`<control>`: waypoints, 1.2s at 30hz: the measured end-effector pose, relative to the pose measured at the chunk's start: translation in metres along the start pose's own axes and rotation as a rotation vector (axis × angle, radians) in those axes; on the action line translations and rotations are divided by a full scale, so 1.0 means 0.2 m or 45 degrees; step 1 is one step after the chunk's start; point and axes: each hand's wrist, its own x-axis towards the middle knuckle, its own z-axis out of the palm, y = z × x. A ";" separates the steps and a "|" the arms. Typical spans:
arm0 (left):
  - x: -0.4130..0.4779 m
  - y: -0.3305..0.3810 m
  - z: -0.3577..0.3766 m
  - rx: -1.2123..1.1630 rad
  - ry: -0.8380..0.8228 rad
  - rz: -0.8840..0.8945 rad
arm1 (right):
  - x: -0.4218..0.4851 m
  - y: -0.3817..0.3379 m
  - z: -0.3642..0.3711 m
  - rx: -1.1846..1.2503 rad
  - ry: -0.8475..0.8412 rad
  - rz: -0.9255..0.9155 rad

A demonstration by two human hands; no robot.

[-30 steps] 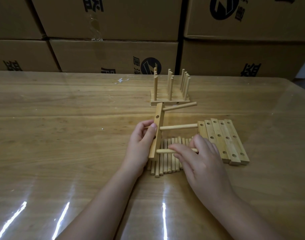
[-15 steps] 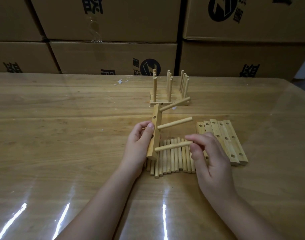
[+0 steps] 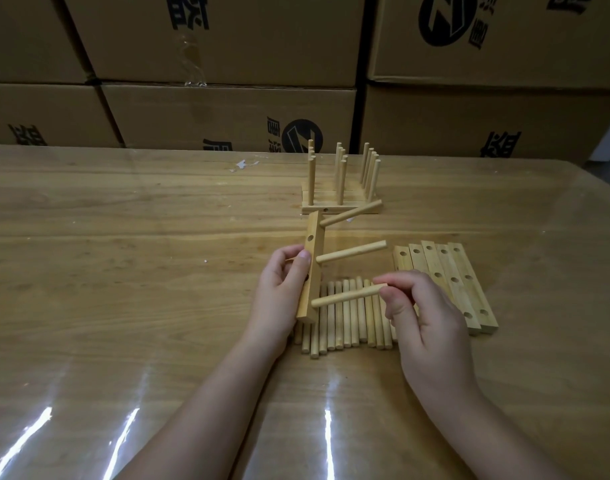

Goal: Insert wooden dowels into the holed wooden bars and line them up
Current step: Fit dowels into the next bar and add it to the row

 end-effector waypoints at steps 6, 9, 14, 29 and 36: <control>0.00 0.00 0.00 -0.002 -0.003 -0.006 | 0.00 -0.01 0.00 -0.037 0.004 -0.001; 0.00 0.00 0.01 0.012 0.003 -0.003 | 0.00 -0.01 0.00 -0.040 0.005 -0.005; 0.01 0.00 0.01 0.019 0.016 0.002 | 0.00 -0.01 0.00 -0.061 0.002 0.011; 0.01 -0.01 0.01 -0.014 0.005 0.006 | -0.01 0.00 0.00 -0.078 -0.029 0.072; 0.02 -0.02 -0.01 -0.080 -0.022 -0.013 | -0.02 0.02 0.00 0.135 -0.018 0.079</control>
